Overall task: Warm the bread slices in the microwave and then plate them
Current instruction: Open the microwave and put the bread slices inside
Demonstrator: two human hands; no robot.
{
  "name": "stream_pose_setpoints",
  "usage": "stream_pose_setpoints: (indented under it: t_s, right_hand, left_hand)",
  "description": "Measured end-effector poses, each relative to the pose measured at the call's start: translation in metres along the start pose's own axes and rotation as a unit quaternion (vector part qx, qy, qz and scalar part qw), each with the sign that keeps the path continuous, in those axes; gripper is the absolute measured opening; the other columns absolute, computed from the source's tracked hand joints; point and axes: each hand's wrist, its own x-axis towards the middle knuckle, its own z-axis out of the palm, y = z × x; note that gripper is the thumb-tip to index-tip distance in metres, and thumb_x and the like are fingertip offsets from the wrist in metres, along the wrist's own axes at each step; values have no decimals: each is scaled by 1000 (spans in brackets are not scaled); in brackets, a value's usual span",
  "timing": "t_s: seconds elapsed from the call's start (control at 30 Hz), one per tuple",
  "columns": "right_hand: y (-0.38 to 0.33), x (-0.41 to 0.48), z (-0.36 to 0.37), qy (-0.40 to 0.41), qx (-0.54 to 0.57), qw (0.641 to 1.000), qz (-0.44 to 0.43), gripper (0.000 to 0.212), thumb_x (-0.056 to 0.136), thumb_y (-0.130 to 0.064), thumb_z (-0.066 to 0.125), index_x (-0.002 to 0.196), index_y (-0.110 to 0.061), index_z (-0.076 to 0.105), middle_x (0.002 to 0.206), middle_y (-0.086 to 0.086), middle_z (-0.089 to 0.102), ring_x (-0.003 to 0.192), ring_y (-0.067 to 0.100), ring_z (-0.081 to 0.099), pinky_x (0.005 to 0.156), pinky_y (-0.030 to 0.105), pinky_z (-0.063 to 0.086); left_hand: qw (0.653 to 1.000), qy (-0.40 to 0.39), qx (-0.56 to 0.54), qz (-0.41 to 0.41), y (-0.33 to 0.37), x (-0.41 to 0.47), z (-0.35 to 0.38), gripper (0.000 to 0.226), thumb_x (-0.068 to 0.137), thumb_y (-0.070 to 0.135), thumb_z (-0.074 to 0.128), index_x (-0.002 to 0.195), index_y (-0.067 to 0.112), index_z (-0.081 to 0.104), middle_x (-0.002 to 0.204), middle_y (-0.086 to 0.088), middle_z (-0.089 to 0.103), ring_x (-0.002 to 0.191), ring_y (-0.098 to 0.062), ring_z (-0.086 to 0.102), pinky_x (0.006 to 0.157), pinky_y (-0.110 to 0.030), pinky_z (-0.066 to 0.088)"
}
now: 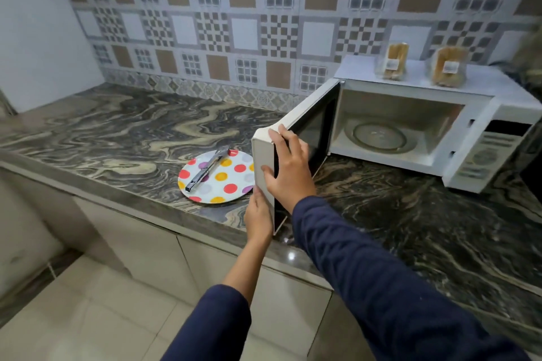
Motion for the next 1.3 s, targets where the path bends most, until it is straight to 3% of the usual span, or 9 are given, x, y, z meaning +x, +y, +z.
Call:
stream_pose_setpoints:
  t_s: [0.27, 0.37, 0.43, 0.5, 0.6, 0.67, 0.87, 1.13, 1.3]
  right_hand:
    - [-4, -2, -3, -22, -6, 1000, 10, 67, 80, -5, 62, 141, -10, 35, 150, 10, 28, 132, 32, 29, 113, 33, 22]
    - [-9, 0, -9, -53, 15, 998, 24, 67, 83, 4, 52, 144, -11, 29, 154, 9, 19, 141, 29, 19, 116, 31, 15]
    - [-11, 0, -19, -84, 47, 995, 41, 67, 85, 5, 48, 146, -12, 26, 156, 7, 15, 144, 25, 16, 118, 29, 13]
    - [-13, -2, -32, -116, 69, 990, 47, 65, 87, 3, 45, 147, -14, 25, 157, 5, 13, 144, 21, 15, 118, 27, 13]
    - [-16, -9, -58, -113, 78, 990, 42, 62, 89, -1, 45, 146, -12, 25, 155, 6, 20, 144, 18, 19, 116, 22, 12]
    - [-17, -17, -81, -102, 88, 990, 47, 59, 90, -3, 45, 145, -11, 27, 154, 5, 25, 142, 16, 23, 113, 18, 13]
    - [8, -44, -158, -62, 71, 993, 76, 48, 94, -10, 45, 141, -9, 36, 149, 5, 33, 139, 16, 29, 113, 21, 18]
    - [70, -66, -245, -9, 23, 985, 169, 42, 97, -16, 44, 138, -10, 40, 146, 3, 37, 135, 17, 34, 110, 24, 24]
    - [109, -46, -277, 18, -16, 980, 196, 42, 97, -18, 44, 138, -13, 39, 145, 2, 37, 135, 17, 34, 109, 24, 25]
  left_hand:
    - [1000, -6, -16, 2, 8, -7, -4, 49, 101, 37, 24, 133, 9, 49, 135, -11, 52, 126, -24, 46, 93, -23, 31]
    - [999, 23, 13, 24, 22, -8, -1, 40, 101, 27, 27, 101, 6, 61, 114, -20, 62, 99, -28, 56, 81, -31, 38]
    - [998, 33, 22, 57, 39, -11, -1, 32, 99, 21, 31, 85, 8, 55, 97, -20, 62, 90, -33, 56, 74, -36, 40]
    - [994, 42, 19, 97, 64, -18, -5, 27, 98, 18, 33, 90, 7, 57, 94, -11, 60, 95, -32, 57, 76, -35, 39]
    - [988, 60, 19, 139, 102, -32, -10, 36, 98, 17, 34, 128, 4, 50, 127, -5, 54, 121, -19, 47, 103, -33, 35]
    - [982, 72, -1, 172, 121, -43, -10, 41, 99, 18, 34, 137, 6, 41, 141, -7, 45, 132, -19, 40, 109, -29, 29]
    - [969, 70, -17, 238, 152, -79, 9, 39, 98, 17, 37, 135, 9, 46, 139, -6, 48, 131, -19, 42, 111, -31, 31]
    - [961, -5, 18, 276, 178, -120, 78, 41, 97, 7, 38, 137, 5, 44, 142, -8, 45, 133, -19, 38, 105, -19, 26]
    - [963, -59, 28, 263, 191, -105, 128, 42, 95, 10, 39, 136, 8, 45, 140, -8, 48, 129, -20, 43, 108, -31, 32]
